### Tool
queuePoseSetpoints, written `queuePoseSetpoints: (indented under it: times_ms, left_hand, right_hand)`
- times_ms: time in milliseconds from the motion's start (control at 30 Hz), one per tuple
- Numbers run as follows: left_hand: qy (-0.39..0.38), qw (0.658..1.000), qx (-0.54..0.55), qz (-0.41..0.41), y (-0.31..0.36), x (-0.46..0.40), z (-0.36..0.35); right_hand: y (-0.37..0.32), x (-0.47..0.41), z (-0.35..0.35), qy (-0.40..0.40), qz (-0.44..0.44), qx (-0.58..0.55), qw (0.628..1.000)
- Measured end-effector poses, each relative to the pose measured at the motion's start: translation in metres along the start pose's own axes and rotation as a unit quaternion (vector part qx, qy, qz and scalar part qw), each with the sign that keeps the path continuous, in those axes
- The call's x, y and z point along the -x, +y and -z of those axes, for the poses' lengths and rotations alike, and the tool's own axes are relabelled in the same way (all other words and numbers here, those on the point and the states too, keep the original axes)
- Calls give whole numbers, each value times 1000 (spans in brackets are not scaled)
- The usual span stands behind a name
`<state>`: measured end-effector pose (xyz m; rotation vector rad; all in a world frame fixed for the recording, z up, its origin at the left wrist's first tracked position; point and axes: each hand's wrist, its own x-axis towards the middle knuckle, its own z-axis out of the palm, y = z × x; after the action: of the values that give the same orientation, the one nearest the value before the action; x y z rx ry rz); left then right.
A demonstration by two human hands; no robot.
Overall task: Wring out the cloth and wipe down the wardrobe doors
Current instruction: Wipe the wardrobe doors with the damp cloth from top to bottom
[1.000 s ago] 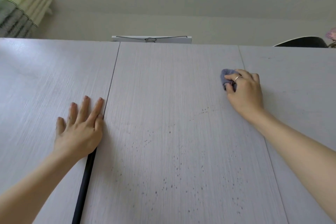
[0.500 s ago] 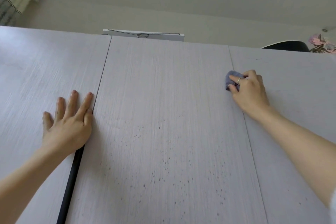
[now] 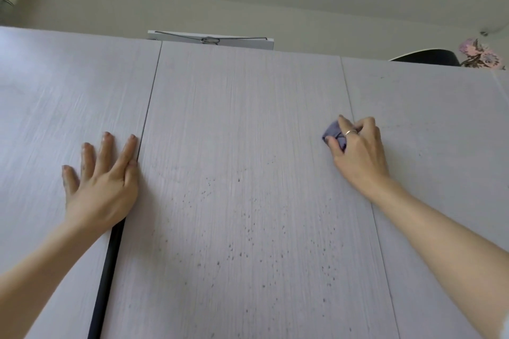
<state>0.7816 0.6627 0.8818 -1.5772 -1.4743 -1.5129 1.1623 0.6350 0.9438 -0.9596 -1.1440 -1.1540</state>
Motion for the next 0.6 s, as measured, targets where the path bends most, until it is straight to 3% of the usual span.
queuePoseSetpoints:
  times_ms: [33, 100, 200, 267, 300, 367, 433, 500, 533, 600]
  left_hand:
    - [1, 1000, -1, -2, 0, 1, 0]
    - [0, 1000, 2, -6, -1, 3, 0]
    - [-6, 1000, 3, -10, -5, 7, -2]
    - [-1, 1000, -7, -20, -7, 9, -4]
    - [0, 1000, -10, -23, -8, 9, -5]
    - [-3, 1000, -11, -17, -9, 10, -5]
    - [-2, 1000, -13, -16, -9, 11, -6]
    - [1, 1000, -17, -21, -9, 11, -6]
    - [-1, 1000, -19, -22, -9, 10, -6]
    - [-5, 1000, -20, -21, -9, 11, -6]
  right_hand:
    - [-9, -3, -5, -8, -58, -4, 998]
    - [-36, 3, -12, -13, -53, -24, 998]
    - [-78, 39, -19, -19, 195, -92, 976]
    - [-85, 56, -16, -84, 389, -64, 915]
    - [-80, 50, -13, -103, 436, -35, 893]
    - [-66, 32, -17, -63, 401, 4, 914]
    - [-53, 15, -22, 7, 231, 8, 973]
    - [-54, 14, -27, 29, 102, -17, 994]
    - [-63, 21, -30, 38, 93, -35, 994]
    - [-84, 47, -34, 48, 169, -77, 981]
